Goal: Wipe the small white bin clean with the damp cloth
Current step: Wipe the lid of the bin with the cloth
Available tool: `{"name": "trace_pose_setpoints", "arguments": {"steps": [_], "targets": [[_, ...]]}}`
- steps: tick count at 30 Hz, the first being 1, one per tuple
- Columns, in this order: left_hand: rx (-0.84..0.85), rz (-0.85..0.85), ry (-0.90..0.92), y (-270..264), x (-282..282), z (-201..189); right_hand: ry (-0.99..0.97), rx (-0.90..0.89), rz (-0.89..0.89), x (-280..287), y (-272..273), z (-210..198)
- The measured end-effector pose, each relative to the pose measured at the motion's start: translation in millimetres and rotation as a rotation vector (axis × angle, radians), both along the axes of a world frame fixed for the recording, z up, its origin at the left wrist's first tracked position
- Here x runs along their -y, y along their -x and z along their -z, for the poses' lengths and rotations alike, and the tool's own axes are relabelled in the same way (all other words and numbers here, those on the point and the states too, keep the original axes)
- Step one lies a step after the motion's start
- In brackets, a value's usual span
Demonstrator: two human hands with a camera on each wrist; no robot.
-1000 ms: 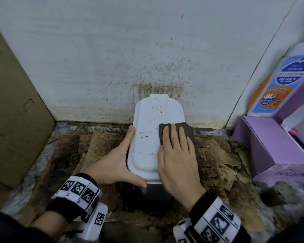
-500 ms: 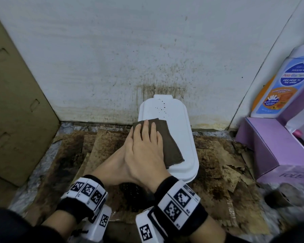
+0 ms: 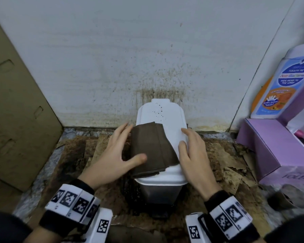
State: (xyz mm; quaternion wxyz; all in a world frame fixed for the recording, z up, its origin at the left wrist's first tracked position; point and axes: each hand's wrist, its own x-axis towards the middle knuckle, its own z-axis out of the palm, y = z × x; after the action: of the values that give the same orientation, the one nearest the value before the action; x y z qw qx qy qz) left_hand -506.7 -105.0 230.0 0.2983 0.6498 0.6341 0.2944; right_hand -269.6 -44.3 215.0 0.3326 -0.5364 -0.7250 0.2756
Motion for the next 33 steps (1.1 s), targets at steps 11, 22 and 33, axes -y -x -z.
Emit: {"name": "trace_pose_setpoints", "arguments": {"steps": [11,22,33], "targets": [[-0.448,-0.085,-0.062,-72,-27,11,0.094,-0.168,-0.074,0,-1,21],[-0.525,0.088,0.051,-45,-81,9,0.135,-0.211,-0.074,0,-2,22],[-0.59,0.105,0.13,-26,-172,-4,0.182,-0.154,-0.094,-4,-1,19]]}}
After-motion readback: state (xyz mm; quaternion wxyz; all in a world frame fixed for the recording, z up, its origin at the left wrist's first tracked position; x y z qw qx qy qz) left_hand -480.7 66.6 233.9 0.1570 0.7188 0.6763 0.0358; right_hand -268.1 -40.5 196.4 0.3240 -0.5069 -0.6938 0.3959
